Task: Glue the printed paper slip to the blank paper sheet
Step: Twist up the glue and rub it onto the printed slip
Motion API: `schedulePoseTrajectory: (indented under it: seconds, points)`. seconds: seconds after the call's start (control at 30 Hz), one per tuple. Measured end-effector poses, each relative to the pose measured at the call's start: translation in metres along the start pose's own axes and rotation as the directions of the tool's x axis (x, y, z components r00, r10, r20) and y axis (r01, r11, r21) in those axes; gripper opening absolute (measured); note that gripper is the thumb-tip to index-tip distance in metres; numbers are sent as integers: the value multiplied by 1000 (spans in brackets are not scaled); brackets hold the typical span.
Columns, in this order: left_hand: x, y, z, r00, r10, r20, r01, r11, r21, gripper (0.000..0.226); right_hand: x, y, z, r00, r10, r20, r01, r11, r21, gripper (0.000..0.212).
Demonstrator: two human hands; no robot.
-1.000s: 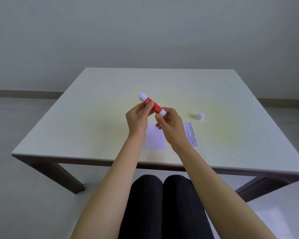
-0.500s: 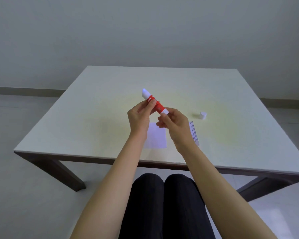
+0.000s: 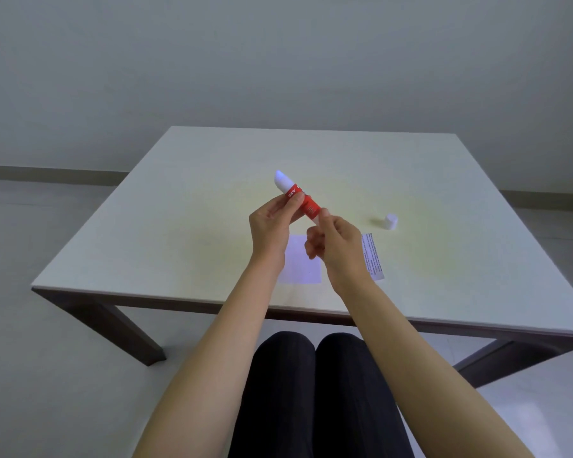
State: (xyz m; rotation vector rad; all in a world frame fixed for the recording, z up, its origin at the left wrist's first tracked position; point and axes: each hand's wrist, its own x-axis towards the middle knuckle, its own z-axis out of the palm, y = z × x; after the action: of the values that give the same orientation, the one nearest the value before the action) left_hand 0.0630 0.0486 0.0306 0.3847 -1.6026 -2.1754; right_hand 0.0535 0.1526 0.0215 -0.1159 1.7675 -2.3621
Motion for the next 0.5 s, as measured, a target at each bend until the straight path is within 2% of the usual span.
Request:
schedulePoseTrajectory:
  seconds: [0.03, 0.1, 0.17, 0.23, 0.3, 0.4, 0.5]
  points:
    - [0, 0, -1, 1000, -3, 12, 3, 1000, 3, 10, 1, -3, 0, 991, 134, 24, -136, 987, 84, 36]
    - [0, 2, -5, 1000, -7, 25, 6, 1000, 11, 8, 2, -9, 0, 911, 394, 119, -412, 883, 224, 47]
    - [1, 4, -9, 1000, -11, 23, 11, 1000, 2, 8, 3, -10, -1, 851, 491, 188, -525, 811, 259, 50]
    - [0, 4, -11, 999, -23, 23, 23, 1000, -3, 9, 2, -11, 1, 862, 469, 191, -503, 836, 219, 52]
    - [-3, 3, -10, 999, -36, 34, 35, 999, 32, 13, 0, -11, 3, 919, 351, 183, -379, 911, 159, 52]
    - [-1, 5, -11, 994, -99, 36, 92, 984, 153, 31, -2, -9, 7, 976, 155, 150, -175, 976, 132, 35]
    - [9, 10, -29, 985, -133, -106, 155, 960, 233, 51, 4, -14, 1, 987, 157, 34, -161, 963, 216, 37]
